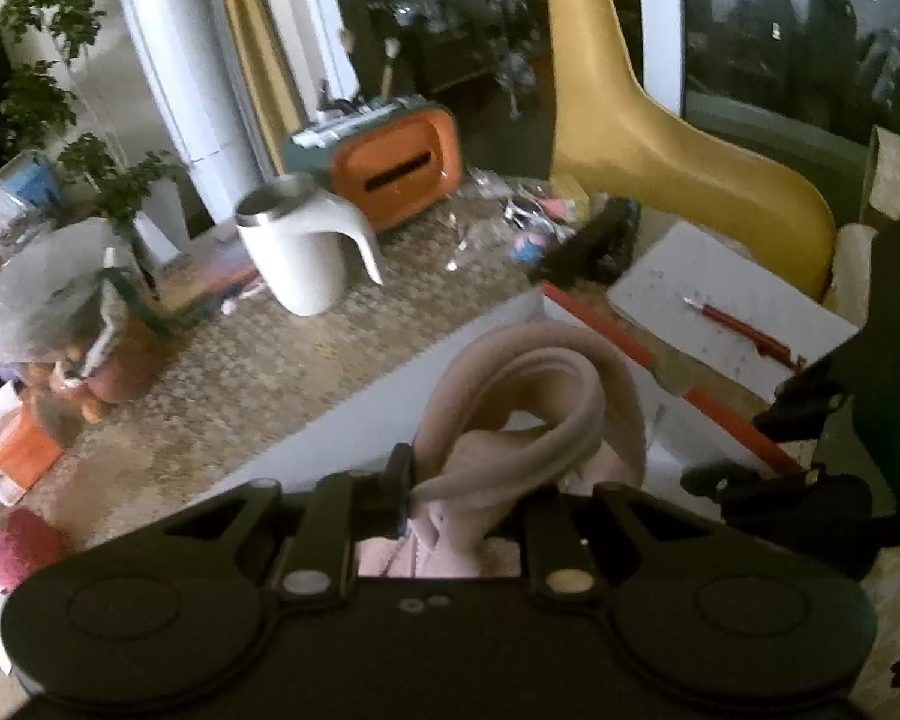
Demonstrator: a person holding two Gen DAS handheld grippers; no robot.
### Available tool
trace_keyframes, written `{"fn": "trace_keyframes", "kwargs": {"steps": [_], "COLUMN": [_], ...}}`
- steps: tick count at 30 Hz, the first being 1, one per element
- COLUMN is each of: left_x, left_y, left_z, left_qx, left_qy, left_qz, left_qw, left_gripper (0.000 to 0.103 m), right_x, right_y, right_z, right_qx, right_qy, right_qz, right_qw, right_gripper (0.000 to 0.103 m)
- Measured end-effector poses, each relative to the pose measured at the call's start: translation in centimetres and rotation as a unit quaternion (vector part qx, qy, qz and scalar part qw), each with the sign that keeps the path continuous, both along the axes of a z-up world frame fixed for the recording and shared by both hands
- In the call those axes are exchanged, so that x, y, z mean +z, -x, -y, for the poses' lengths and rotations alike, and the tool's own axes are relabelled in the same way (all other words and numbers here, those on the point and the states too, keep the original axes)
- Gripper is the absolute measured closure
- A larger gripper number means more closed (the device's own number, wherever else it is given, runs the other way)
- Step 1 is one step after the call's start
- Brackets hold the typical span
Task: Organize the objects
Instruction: 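Lower the pink towel into the shoebox and open the left gripper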
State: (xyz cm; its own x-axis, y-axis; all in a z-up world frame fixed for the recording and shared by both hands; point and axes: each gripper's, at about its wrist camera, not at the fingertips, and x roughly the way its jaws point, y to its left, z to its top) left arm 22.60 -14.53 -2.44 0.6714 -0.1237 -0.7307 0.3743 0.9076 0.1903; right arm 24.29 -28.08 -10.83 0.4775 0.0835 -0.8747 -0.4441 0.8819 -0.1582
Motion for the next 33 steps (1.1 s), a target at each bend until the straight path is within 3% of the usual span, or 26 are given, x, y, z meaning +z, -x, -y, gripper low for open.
{"fn": "trace_keyframes", "kwargs": {"steps": [14,23,33], "left_x": [-4.9,-6.5,-6.1], "left_y": [-2.8,-3.8,-3.7], "left_z": [1.5,1.1,0.6], "left_qx": [0.008,0.016,0.019], "left_qy": [-0.027,-0.025,-0.013], "left_qz": [-0.056,-0.089,-0.092], "left_qw": [0.9980,0.9956,0.9955], "left_gripper": [0.086,0.085,0.070], "right_x": [0.0,0.0,0.0], "right_y": [0.0,0.1,0.2], "right_z": [0.1,0.1,0.1], "right_qx": [0.007,0.007,0.005], "right_qy": [-0.005,-0.005,-0.004], "right_qz": [-0.003,-0.004,-0.004], "right_qw": [1.000,1.000,1.000], "right_gripper": [0.092,0.092,0.092]}}
